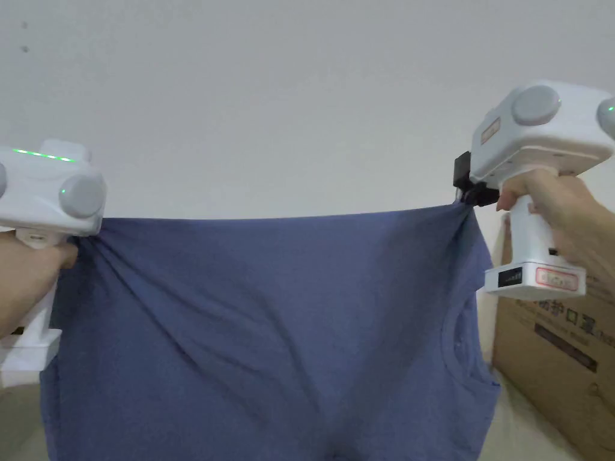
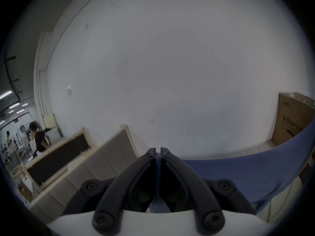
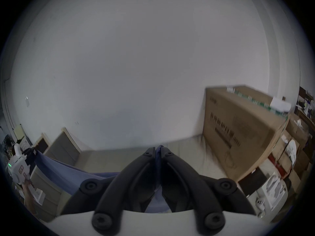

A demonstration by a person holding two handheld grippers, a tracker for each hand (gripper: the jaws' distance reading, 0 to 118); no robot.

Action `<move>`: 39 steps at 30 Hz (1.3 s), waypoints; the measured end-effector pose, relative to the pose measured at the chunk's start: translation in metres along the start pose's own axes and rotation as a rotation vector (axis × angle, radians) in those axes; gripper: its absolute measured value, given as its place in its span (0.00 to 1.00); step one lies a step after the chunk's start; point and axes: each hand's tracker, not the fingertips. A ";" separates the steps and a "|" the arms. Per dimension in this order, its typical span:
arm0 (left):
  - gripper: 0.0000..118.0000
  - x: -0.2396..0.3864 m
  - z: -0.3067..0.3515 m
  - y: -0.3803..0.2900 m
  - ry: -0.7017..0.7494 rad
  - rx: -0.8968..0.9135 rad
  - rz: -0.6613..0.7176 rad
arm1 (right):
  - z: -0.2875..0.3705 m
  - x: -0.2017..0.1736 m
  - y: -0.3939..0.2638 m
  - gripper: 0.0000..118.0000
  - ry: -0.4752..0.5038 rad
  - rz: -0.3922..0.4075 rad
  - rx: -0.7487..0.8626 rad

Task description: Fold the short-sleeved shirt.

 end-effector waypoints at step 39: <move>0.02 -0.049 0.238 -0.399 -0.170 -0.433 -0.168 | 0.140 0.099 -0.447 0.04 0.015 0.025 -0.518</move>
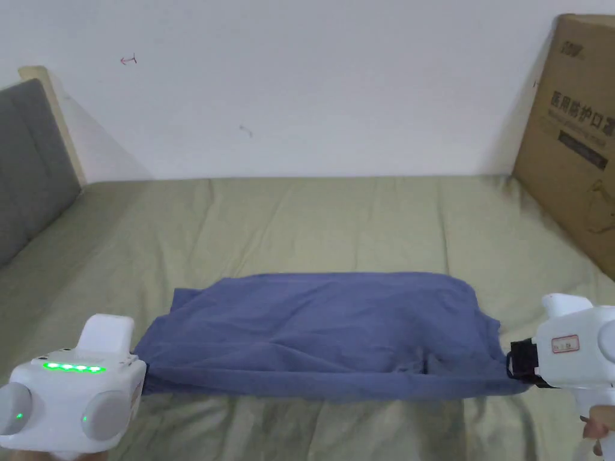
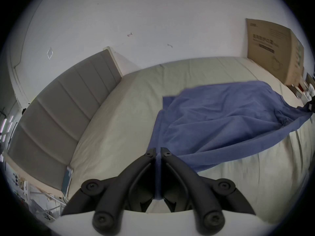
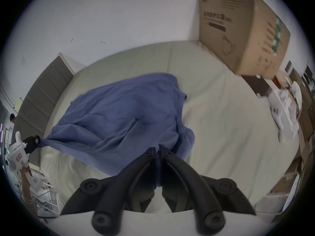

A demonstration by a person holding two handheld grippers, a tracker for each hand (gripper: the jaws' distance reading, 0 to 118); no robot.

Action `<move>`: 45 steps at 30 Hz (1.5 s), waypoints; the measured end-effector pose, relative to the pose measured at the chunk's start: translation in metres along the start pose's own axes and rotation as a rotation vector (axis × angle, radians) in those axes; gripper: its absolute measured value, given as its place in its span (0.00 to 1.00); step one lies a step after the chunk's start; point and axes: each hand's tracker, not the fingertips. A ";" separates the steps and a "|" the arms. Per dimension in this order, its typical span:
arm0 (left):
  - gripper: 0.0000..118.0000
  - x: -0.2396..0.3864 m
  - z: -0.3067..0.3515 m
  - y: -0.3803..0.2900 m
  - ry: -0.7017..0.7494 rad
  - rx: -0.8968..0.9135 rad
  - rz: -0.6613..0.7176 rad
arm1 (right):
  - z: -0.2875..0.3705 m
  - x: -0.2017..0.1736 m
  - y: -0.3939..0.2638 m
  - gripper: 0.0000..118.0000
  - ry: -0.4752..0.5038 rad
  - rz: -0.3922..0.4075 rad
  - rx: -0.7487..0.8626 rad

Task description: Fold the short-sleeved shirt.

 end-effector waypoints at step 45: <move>0.77 -0.020 0.068 -0.179 -0.197 -0.275 0.189 | 0.040 0.017 -0.201 0.00 0.091 -0.112 -0.012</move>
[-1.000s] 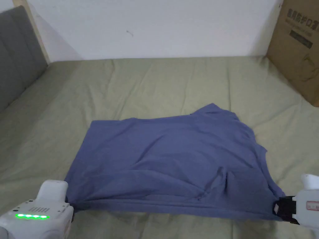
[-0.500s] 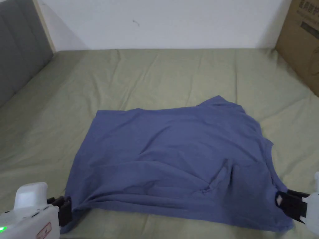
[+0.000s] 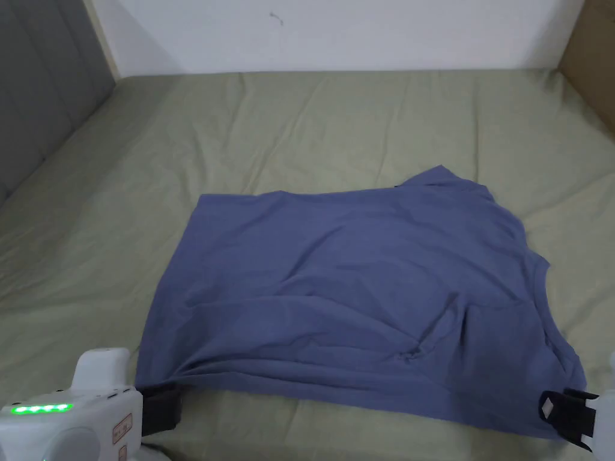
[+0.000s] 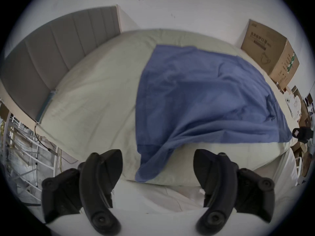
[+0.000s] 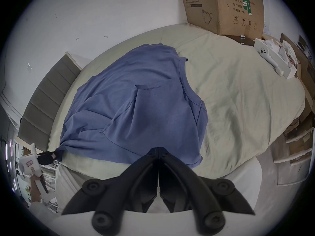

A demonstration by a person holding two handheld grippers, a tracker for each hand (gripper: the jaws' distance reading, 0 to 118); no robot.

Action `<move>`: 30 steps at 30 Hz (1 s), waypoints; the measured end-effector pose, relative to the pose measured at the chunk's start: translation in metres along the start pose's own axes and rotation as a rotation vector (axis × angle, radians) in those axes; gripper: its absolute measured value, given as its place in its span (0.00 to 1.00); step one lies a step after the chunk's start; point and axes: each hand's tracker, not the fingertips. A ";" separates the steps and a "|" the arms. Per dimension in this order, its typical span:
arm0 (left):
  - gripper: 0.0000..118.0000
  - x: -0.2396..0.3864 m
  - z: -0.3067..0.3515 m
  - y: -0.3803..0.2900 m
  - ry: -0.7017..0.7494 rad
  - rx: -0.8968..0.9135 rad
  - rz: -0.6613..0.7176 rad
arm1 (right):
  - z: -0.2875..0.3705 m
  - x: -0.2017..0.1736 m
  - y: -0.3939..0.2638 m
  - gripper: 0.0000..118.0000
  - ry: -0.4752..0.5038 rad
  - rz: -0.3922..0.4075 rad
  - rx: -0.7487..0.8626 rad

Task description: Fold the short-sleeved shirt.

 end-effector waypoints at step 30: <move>0.03 -0.004 0.006 0.008 -0.017 -0.056 0.033 | -0.026 0.031 0.010 0.08 -0.136 0.095 -0.101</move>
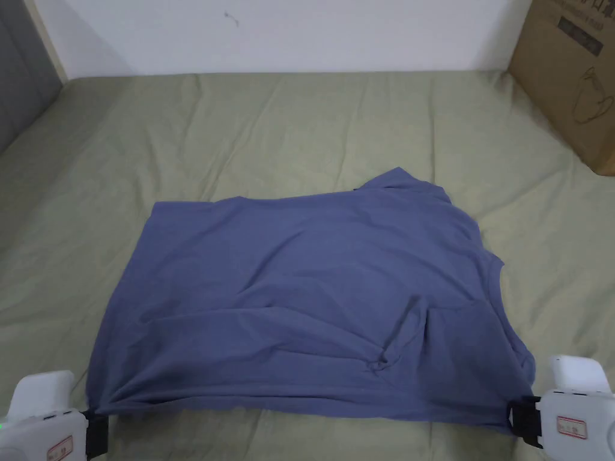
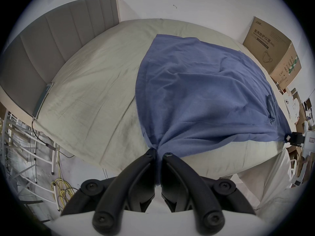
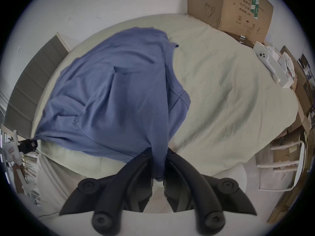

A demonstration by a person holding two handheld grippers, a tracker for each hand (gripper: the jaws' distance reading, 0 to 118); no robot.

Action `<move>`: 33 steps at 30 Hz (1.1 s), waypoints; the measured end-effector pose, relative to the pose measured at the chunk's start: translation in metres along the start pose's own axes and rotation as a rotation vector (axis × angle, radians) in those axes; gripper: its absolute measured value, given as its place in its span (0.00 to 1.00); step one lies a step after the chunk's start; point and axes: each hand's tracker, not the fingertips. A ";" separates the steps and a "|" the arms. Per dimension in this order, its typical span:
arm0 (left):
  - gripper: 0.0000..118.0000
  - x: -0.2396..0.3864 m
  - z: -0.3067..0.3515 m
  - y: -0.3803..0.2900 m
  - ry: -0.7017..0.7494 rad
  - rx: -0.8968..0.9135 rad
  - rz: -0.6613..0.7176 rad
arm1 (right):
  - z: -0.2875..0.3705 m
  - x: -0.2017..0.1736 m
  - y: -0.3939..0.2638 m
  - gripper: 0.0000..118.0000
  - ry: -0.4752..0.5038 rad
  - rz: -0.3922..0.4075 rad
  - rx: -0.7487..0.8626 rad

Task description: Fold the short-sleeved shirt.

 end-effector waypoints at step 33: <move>0.15 -0.017 -0.016 0.088 -0.010 0.039 0.034 | 0.006 -0.019 0.101 0.19 -0.087 0.019 0.127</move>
